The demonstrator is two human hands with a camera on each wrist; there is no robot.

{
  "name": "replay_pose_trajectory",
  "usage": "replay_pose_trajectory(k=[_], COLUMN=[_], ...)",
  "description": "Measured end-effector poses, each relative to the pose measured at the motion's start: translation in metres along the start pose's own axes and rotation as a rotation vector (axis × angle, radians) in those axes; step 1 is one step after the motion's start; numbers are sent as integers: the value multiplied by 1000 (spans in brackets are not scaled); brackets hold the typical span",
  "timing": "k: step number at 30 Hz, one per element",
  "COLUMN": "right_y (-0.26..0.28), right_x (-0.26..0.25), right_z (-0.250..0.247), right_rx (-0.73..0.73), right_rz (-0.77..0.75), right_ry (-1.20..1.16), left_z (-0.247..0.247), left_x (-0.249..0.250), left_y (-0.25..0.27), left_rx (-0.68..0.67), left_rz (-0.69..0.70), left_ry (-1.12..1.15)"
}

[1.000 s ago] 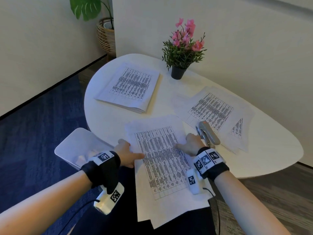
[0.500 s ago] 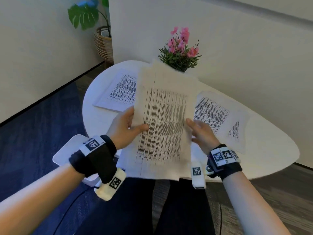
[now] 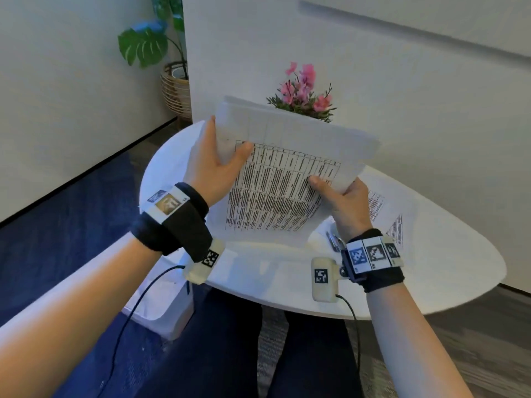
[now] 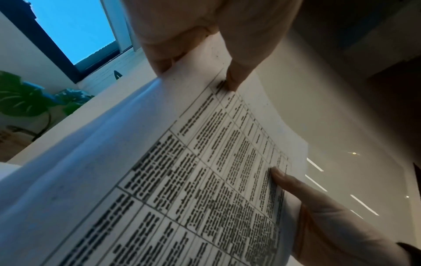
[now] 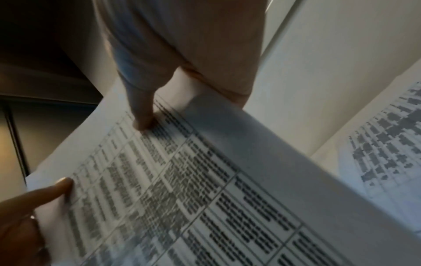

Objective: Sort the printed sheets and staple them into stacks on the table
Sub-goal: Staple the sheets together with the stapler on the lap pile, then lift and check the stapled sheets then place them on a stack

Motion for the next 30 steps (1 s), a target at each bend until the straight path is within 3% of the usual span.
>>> replay_pose_trajectory(k=[6, 11, 15, 19, 25, 30], right_y=[-5, -7, -4, -7, 1, 3], right_x=[-26, -32, -35, -33, 2, -1], right_z=[5, 3, 7, 7, -3, 1], right_rx=[167, 290, 218, 143, 112, 115], right_rz=[-208, -230, -271, -269, -84, -106], right_ry=[-79, -139, -118, -28, 41, 30], left_z=[-3, -4, 10, 14, 19, 23], left_x=[22, 18, 3, -3, -19, -16], left_y=[-1, -7, 2, 2, 6, 5], left_rx=[69, -10, -112, -40, -82, -44], left_rz=[184, -8, -49, -81, -137, -124], left_ry=[47, 145, 10, 89, 102, 131])
Point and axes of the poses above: each hand's wrist, its own y-axis away from the middle knuckle, its own z-axis out of the palm, x = y × z, the point moved 3 cm from there along -y, towards the middle knuckle, and after that the axes turned 5 degrees about -z, right-handed, at the moved point
